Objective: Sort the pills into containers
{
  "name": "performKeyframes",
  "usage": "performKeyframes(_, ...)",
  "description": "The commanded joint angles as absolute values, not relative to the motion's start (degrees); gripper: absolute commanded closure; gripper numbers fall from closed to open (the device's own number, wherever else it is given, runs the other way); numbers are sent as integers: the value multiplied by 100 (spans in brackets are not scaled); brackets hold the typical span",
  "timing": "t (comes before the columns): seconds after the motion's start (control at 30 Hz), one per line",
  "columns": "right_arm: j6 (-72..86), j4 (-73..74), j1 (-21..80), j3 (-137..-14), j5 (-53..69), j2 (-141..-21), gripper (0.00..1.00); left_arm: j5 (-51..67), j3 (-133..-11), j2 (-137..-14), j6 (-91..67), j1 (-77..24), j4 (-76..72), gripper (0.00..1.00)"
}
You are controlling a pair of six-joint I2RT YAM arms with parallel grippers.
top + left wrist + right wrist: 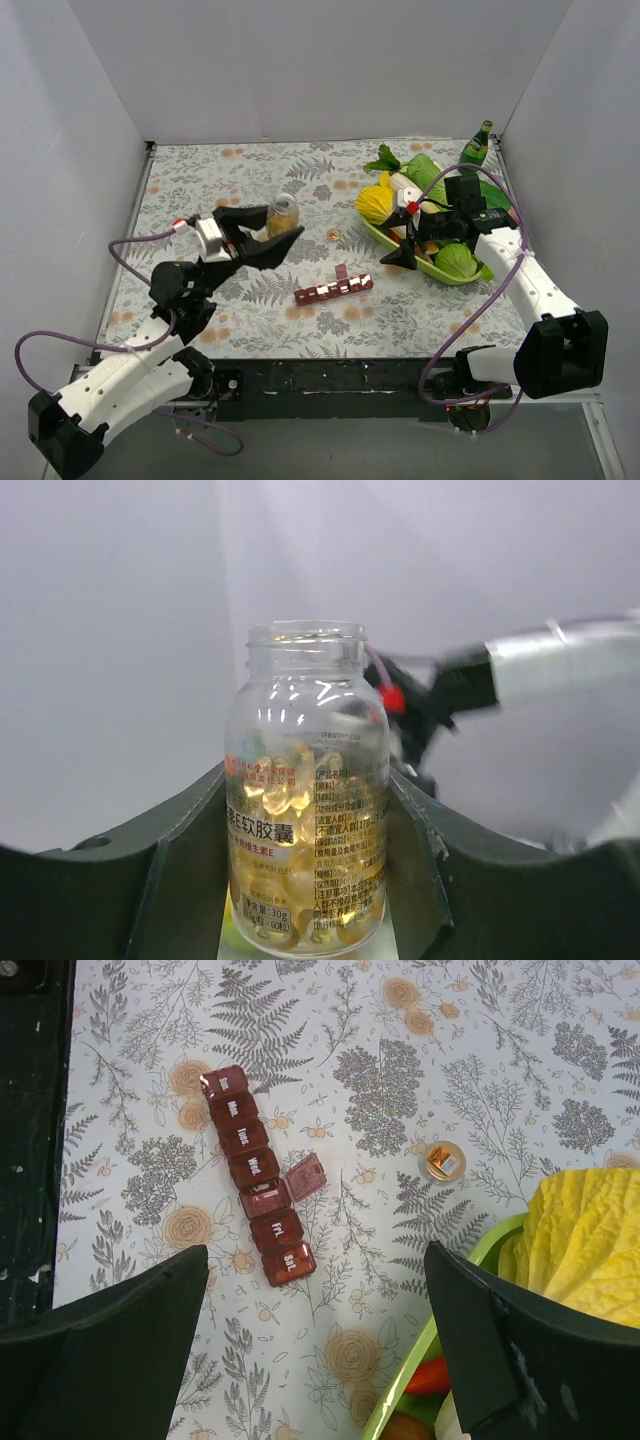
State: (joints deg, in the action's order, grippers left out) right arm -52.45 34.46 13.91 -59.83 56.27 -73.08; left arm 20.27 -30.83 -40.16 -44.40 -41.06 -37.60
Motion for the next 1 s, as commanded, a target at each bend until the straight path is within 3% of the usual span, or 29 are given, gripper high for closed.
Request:
performKeyframes(0.0, -5001, 3278, 1292, -5915, 6012, -7216, 4, 1467, -3726, -4604, -5972, -3158, -5515, 100)
performKeyframes(0.1, -4948, 3243, 1275, -5863, 6056, -7146, 4, 2641, -3761, -5175, -7837, -2216, -7041, 100)
performKeyframes(0.2, -4939, 3208, 1257, -5801, 6047, -7023, 4, 3870, -3937, -5186, -8122, -2679, -7497, 100)
performKeyframes(0.27, -4861, 3121, 1239, -5731, 6056, -6970, 4, 3999, -3894, -4871, -7493, -2830, -6798, 100)
performKeyframes(0.3, -4843, 3059, 1239, -5713, 6056, -6978, 4, 3512, -3807, -4573, -7210, -2795, -6072, 100)
performKeyframes(0.37, -4808, 3041, 1222, -5713, 6064, -7040, 3, 3200, -3840, -4570, -7283, -2183, -5880, 100)
performKeyframes(0.47, -4799, 3120, 1195, -5836, 6056, -7163, 3, 3585, -4051, -5657, -8792, -1048, -7649, 100)
performKeyframes(0.5, -4799, 3146, 1195, -5853, 6047, -7172, 4, 3664, -4121, -6017, -9372, -1020, -8830, 100)
performKeyframes(0.57, -4790, 3155, 1186, -5845, 6047, -7128, 3, 4348, -4298, -6328, -9169, -1500, -9210, 100)
performKeyframes(0.67, -4790, 3077, 1160, -5705, 5994, -6997, 3, 4518, -4009, -5303, -7186, -2687, -7091, 100)
performKeyframes(0.7, -4755, 2989, 1160, -5652, 5985, -6961, 3, 4439, -3886, -5074, -6780, -2750, -6205, 100)
performKeyframes(0.97, -4992, 3182, 1116, -5731, 5573, -6970, 2, 5264, -3200, -4720, -4909, -2646, -4143, 100)
